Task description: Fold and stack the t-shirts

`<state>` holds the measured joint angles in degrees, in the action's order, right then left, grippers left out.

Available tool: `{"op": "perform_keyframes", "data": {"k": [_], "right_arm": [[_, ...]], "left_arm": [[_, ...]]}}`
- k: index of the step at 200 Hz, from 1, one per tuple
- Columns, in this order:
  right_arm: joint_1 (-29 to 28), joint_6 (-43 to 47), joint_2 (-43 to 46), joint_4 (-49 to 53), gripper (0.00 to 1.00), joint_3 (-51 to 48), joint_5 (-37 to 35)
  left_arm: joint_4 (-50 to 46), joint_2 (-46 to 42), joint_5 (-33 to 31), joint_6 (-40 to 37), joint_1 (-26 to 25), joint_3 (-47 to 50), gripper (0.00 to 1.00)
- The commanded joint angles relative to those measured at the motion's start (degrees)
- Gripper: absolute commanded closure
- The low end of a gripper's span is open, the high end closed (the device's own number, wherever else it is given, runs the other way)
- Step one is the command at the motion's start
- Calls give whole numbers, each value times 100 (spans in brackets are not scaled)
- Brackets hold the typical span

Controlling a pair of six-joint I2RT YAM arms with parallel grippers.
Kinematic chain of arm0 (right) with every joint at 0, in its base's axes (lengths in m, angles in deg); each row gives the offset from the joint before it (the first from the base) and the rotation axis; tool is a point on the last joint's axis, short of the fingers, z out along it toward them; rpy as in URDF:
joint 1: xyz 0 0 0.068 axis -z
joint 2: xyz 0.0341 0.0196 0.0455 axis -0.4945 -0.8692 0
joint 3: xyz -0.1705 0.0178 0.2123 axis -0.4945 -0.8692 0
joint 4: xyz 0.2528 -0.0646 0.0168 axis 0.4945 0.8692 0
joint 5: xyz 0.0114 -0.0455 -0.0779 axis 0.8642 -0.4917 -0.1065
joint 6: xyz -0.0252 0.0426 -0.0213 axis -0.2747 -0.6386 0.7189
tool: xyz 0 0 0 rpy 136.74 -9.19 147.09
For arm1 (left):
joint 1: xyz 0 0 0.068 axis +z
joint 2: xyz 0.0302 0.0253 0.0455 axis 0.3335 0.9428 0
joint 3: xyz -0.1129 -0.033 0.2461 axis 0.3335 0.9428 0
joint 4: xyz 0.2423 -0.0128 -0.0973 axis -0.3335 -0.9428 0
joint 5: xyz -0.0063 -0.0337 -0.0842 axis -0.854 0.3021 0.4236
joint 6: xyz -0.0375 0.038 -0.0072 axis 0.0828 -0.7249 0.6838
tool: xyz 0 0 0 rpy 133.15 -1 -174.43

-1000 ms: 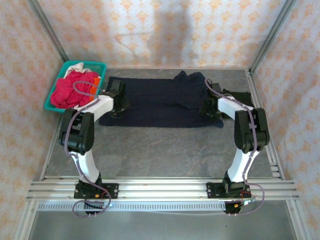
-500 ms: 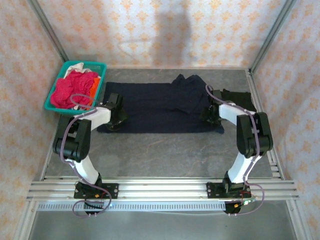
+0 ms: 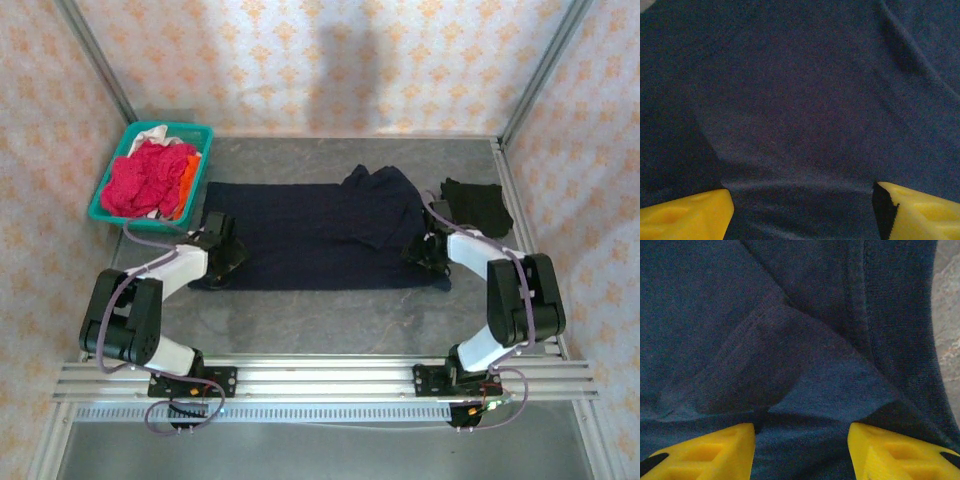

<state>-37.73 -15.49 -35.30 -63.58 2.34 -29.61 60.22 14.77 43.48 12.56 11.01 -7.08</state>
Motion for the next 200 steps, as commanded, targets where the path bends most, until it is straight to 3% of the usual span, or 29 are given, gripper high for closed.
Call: {"op": "perform_keyframes", "data": {"k": [1,35,61,81,124,173,200], "right_arm": [[10,-83,302,615,46,-219,-202],[4,49,999,815,46,291,-225],[-120,53,1176,733,46,801,-25],[-502,54,1090,735,44,1311,-83],[-1113,80,613,747,43,2115,-311],[-1194,-28,461,606,43,1928,-244],[-1202,-55,559,581,43,1710,-278]], "left_arm": [[-789,-197,-219,67,68,183,23],[-1570,-748,-731,-253,47,-652,22],[-1993,-457,-1387,-597,52,-1671,21],[-2070,116,-1843,-809,70,-2458,20],[-2251,1854,-2174,-1271,220,-4356,19],[-2908,3929,-2315,-1514,332,-6517,26],[-3209,4589,-2518,-1461,342,-7266,31]]}}
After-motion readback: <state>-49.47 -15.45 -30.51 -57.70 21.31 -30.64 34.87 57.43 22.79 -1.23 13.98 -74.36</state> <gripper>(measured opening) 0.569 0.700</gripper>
